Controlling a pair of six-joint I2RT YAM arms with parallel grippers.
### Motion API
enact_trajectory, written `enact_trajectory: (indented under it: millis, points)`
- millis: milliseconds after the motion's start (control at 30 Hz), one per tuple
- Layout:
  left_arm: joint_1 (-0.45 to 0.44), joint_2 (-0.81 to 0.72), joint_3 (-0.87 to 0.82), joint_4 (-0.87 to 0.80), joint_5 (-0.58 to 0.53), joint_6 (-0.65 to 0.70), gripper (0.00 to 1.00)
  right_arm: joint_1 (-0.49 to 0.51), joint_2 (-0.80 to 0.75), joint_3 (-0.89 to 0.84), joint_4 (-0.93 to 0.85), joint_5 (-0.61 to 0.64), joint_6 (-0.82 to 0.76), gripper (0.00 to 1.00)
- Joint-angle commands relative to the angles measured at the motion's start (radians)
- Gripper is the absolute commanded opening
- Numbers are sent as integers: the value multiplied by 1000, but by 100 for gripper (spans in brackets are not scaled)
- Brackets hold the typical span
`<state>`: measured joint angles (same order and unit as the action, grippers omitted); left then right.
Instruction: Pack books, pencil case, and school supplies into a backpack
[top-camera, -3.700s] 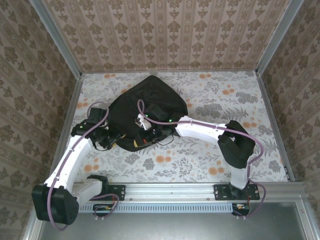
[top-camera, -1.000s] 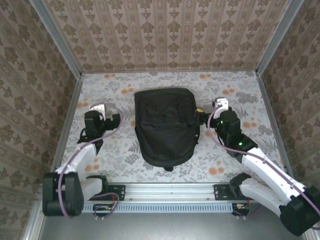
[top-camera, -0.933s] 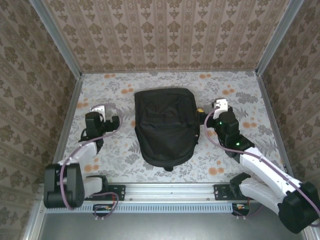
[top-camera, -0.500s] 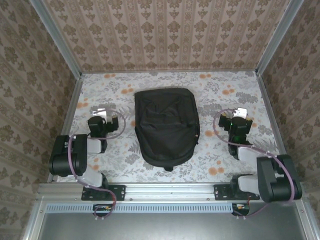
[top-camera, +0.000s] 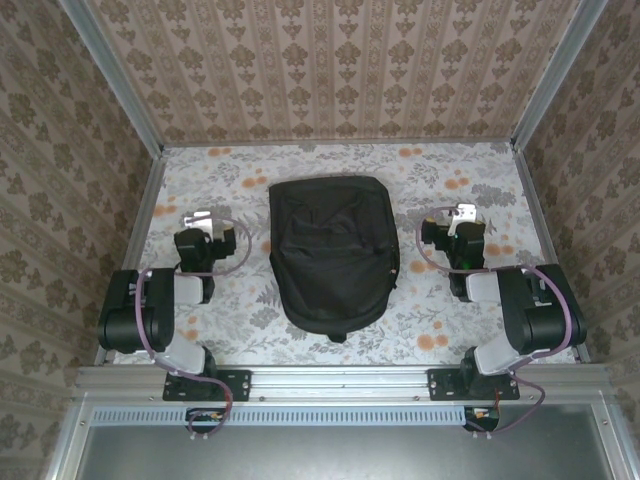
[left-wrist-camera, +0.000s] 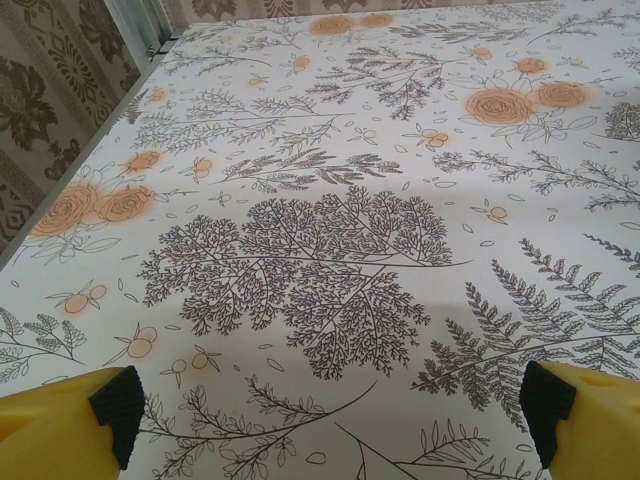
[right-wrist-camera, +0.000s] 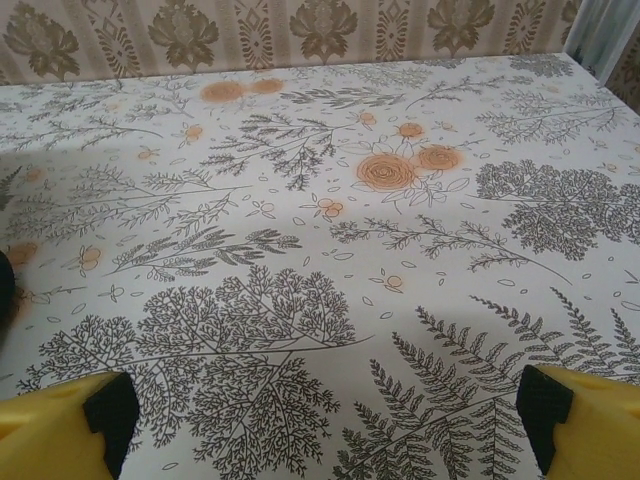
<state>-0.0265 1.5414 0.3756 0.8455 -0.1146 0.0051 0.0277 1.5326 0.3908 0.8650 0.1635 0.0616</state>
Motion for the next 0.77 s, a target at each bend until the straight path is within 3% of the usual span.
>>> enact_trajectory:
  millis: [0,733]
  points:
    - [-9,-6,20,26,-14,22,100,6,-4,7,6,-17,-20,100]
    - [-6,-7,25,16,20,33,100,6,-5,8,6,-19,-20,100]
